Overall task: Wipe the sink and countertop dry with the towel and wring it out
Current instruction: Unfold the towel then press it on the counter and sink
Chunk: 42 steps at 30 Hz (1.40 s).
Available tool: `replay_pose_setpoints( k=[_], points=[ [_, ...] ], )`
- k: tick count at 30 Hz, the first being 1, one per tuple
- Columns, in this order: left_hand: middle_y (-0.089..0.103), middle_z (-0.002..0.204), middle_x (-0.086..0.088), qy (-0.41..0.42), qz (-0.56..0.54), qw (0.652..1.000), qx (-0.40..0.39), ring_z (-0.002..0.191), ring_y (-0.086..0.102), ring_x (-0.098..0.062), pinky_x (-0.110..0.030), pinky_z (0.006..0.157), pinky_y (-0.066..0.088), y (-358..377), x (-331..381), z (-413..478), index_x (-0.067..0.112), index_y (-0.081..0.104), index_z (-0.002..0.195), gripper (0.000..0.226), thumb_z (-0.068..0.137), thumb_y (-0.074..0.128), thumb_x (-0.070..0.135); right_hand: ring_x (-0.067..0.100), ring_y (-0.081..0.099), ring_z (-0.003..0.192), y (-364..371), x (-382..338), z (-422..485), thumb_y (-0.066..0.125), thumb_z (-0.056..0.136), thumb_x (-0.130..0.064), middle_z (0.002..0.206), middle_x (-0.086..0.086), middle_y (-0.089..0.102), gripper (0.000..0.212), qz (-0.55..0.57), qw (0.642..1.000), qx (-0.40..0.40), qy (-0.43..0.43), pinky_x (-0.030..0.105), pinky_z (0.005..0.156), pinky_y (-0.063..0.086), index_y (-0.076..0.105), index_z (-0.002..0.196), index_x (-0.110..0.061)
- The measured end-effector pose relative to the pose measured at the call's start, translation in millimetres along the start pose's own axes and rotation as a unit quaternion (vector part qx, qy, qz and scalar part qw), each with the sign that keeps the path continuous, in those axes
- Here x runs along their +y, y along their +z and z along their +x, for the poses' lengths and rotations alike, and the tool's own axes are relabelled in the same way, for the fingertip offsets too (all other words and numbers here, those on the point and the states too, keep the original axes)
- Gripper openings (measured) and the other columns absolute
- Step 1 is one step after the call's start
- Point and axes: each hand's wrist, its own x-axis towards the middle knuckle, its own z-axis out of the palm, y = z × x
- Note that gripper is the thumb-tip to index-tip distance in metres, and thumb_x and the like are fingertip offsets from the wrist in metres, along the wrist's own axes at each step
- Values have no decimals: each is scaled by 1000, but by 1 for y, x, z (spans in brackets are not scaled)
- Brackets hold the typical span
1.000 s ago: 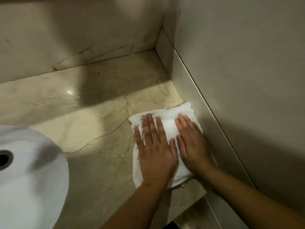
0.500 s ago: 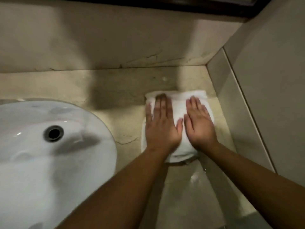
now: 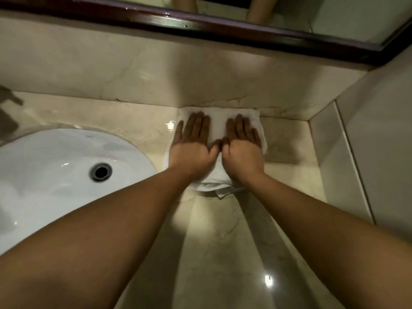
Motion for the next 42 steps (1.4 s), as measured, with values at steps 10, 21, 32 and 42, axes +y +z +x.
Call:
replay_pose_setpoints(
  k=[10,21,32,42],
  points=[
    [-11,173,-5,-45,-11,999,-20,158,-16,-17,-49,128,-1,9,43,-100,14,-7,164,80,102,1,64,19,1,159,3,18,-101,18,107,-41,172,6,5,62,19,999,-2,-38,45,129,10,9,164,-20],
    [2,173,-11,-32,-62,998,8,160,-5,-20,-50,128,9,20,73,-264,8,10,164,76,106,21,57,21,6,159,20,13,-263,19,102,-41,170,8,10,65,-8,999,-9,-34,50,128,12,15,162,-16],
    [10,173,-2,-80,-13,997,-2,159,-3,-10,-49,129,7,-15,-38,-371,14,15,165,76,105,21,62,37,37,149,38,-121,-325,32,97,-33,160,26,35,66,13,994,15,-108,53,119,26,41,152,1],
    [3,173,-2,-143,48,988,-28,160,-5,-15,-52,128,10,-62,-199,-423,20,5,166,73,106,17,60,34,31,152,54,-268,-326,36,101,-37,161,24,33,66,20,949,-26,-314,52,121,23,39,152,3]
  ],
)
